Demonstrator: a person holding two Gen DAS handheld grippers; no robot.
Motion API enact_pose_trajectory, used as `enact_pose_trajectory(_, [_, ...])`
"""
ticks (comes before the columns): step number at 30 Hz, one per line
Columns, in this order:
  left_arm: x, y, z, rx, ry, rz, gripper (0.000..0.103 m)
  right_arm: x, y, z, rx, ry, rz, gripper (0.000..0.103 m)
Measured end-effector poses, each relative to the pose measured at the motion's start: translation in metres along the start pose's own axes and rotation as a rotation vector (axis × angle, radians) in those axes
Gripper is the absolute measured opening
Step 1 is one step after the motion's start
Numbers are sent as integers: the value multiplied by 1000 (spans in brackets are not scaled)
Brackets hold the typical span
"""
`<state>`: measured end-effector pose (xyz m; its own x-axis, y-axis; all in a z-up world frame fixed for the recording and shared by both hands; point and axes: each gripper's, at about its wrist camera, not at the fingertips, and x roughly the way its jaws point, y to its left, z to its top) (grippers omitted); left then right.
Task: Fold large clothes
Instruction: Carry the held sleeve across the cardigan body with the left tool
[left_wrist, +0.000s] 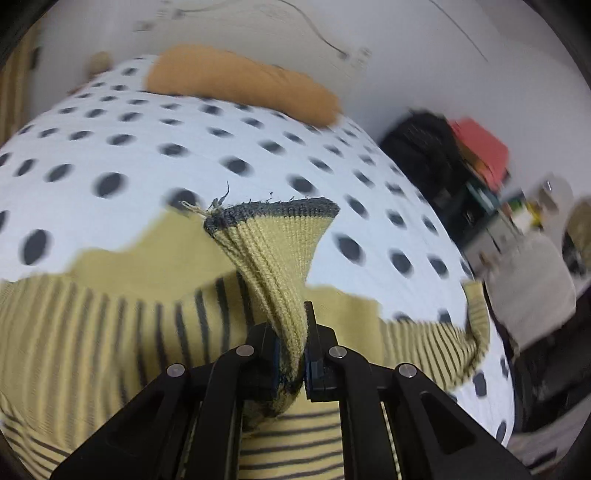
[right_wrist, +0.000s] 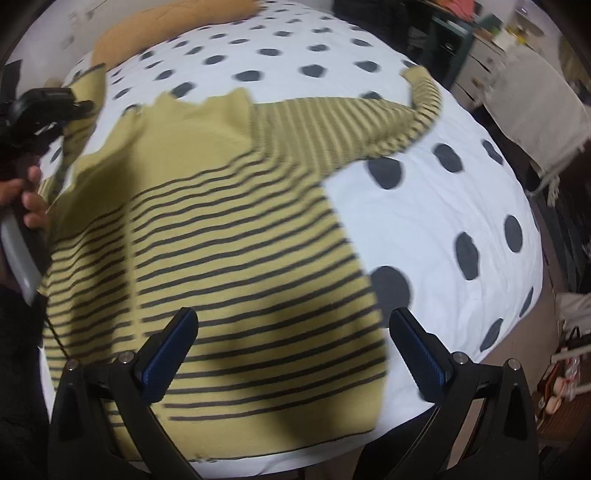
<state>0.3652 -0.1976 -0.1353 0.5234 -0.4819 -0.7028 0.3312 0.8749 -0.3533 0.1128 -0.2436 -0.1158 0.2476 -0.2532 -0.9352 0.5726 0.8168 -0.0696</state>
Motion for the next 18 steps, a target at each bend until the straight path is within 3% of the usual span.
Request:
enact_pose_trajectory(2, [34,-41,-20,58,46,4,8,5,-23,6,37,-7,-9,103])
enact_pose_trajectory(5, [74,-62,-46,55,120,15,12,10,-50,13,88,-16,-4,103])
enact_pose_trajectory(8, [84,-58,-57,9,206,-62,34,15,-68,21,126,-21,40,103])
enact_pose_trajectory(10, [61,-48,-56,8,182,-131,60,19,-76,30,151,-35,80,103])
enact_pose_trajectory(11, [46,-40,-53,14,146,-129,66,21,-79,36,164,-40,88,103])
enact_pose_trajectory(13, [6,-18,-45,18,25,-42,88,27,-77,50,182,-56,113,103])
enact_pose_trajectory(15, [-24,8,-41,12,-59,85,96,35,-69,68,175,-55,154,103])
enact_pose_trajectory(17, [-41,43,-39,26,-60,257,98,46,-50,92,144,-67,225,102])
enact_pose_trajectory(18, [-43,57,-39,40,-39,306,98,54,-34,107,120,-64,263,98])
